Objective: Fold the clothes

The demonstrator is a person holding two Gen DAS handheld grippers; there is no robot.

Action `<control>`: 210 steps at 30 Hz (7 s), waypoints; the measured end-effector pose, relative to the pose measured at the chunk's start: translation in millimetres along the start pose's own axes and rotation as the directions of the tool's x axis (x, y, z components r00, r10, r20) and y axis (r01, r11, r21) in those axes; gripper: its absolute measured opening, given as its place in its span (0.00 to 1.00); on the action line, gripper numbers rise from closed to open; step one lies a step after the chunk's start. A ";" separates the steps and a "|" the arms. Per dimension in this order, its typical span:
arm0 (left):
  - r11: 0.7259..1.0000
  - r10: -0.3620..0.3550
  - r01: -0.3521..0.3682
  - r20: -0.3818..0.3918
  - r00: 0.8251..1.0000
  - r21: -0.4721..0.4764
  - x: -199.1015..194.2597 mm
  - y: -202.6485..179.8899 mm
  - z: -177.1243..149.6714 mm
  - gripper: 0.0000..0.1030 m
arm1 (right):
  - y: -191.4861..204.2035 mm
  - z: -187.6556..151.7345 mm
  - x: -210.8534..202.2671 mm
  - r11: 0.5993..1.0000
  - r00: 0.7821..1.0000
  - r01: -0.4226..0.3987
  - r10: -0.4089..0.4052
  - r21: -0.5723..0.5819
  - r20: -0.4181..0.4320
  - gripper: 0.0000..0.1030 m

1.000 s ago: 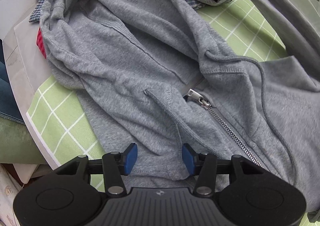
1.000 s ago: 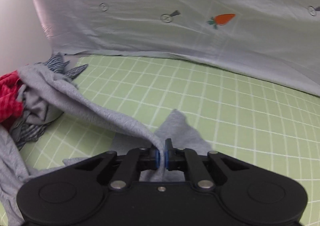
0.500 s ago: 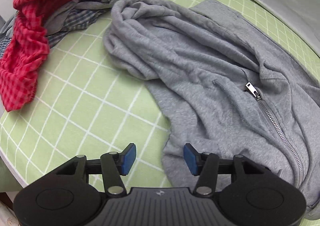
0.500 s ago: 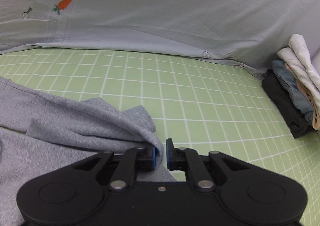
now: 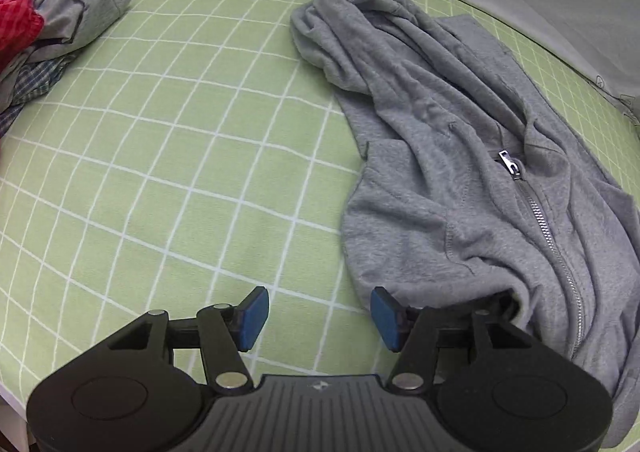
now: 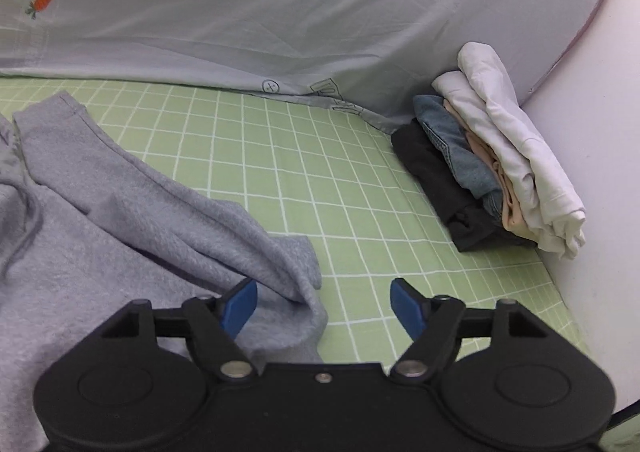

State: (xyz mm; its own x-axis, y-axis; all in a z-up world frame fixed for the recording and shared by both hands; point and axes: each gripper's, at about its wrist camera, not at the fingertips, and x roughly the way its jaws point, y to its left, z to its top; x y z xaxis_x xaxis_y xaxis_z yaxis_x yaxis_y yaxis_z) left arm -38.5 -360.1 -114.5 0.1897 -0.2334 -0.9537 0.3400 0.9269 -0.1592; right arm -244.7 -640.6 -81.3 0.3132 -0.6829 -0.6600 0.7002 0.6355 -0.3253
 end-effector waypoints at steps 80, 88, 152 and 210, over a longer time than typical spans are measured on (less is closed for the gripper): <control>0.993 0.017 -0.027 0.089 0.996 0.115 14.6 -15.0 14.6 0.54 | -36.4 51.3 60.8 0.961 0.996 -0.044 0.020 0.273 0.092 0.51; 0.993 -0.081 0.076 0.046 0.996 0.090 19.7 -19.8 1.0 0.15 | 4.2 21.3 18.4 0.951 0.977 -0.213 0.206 0.224 0.054 0.68; 0.992 0.123 -0.114 0.161 0.979 -0.062 -8.3 34.3 -15.5 0.25 | -49.3 100.1 22.7 0.715 0.861 -0.507 0.402 0.482 0.311 0.22; 0.990 -0.057 0.051 0.046 0.997 0.130 -58.3 65.2 -129.8 0.36 | -5.9 -116.2 -124.1 0.788 0.872 -0.417 0.487 0.453 -0.044 0.17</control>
State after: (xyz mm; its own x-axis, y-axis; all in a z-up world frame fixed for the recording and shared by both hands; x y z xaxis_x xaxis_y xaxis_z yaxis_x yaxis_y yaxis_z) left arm -146.9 -247.9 -102.4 0.2125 -0.2997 -0.9301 0.4662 0.8676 -0.1730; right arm -362.3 -517.7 -76.1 0.5863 -0.2705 -0.7636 0.7114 0.6227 0.3256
